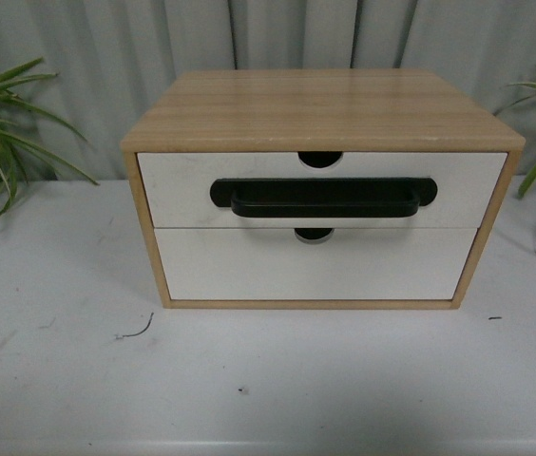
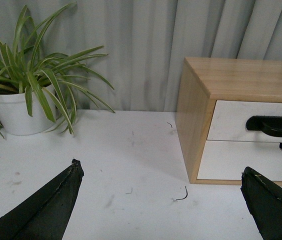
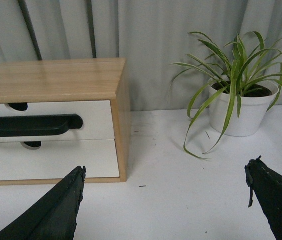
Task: Pull drawer
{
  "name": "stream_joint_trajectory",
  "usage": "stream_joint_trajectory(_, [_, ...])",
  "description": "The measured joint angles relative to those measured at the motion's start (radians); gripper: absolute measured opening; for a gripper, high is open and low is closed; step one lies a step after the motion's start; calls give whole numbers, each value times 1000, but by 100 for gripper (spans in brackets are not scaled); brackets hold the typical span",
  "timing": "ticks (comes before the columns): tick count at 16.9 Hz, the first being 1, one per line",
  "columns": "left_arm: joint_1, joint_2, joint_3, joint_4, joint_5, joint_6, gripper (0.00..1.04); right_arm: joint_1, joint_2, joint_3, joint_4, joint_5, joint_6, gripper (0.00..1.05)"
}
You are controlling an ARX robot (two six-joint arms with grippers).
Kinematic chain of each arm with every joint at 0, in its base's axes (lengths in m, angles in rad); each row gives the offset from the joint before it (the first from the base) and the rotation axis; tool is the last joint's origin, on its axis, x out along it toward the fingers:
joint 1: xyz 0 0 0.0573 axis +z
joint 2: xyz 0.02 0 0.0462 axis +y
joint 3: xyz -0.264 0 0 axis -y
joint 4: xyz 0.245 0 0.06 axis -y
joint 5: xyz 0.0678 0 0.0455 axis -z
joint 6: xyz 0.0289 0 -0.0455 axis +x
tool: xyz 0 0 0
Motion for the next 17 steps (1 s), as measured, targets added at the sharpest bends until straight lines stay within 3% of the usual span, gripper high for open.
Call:
stream_joint_trajectory(15, [0, 0, 0, 0, 0, 0, 98, 0, 0, 0, 0, 0, 0, 98])
stream_joint_trajectory(16, [0, 0, 0, -2, -1, 0, 98, -18, 31, 11, -36, -46, 39, 98])
stream_joint_trajectory(17, [-80, 87, 68, -187, -181, -88, 98, -47, 153, 29, 36, -75, 88, 98])
